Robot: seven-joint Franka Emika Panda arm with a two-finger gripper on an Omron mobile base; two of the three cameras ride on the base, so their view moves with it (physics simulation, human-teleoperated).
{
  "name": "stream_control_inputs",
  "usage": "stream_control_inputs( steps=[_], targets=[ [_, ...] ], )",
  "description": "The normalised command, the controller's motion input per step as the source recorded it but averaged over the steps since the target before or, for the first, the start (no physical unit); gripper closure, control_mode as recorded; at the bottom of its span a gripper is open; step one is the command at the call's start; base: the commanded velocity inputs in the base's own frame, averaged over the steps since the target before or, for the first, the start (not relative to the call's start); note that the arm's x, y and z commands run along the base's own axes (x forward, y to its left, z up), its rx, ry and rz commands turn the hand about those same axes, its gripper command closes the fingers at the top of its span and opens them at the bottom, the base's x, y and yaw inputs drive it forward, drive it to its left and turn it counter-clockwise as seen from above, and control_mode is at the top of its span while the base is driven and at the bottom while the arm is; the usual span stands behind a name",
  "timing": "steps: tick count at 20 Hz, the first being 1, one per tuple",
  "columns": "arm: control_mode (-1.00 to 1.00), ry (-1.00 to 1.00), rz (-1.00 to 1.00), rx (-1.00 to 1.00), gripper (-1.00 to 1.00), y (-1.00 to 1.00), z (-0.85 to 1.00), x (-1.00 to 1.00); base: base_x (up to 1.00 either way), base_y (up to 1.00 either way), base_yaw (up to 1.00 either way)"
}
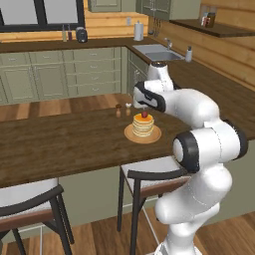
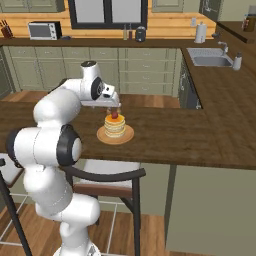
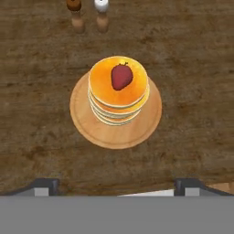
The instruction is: Take the strawberry from the fridge and place it on top of the pancake, located on the dining counter.
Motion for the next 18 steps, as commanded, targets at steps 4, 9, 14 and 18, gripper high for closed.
stream_control_inputs(
  steps=[4,9,14,18],
  targets=[
    [-1.0,0.02,0.0,0.02,-1.0,0.0,0.62,-1.0,0.0,0.0,0.0],
    [-1.0,0.1,0.0,0.0,-1.0,0.0,0.43,-1.0,0.0,0.0,0.0],
    [-1.0,0.0,0.0,0.0,-1.0,0.0,-0.07,-1.0,0.0,0.0,0.0],
    [-1.0,0.0,0.0,0.0,-1.0,0.01,-0.01,-1.0,0.0,0.0,0.0]
  ],
)
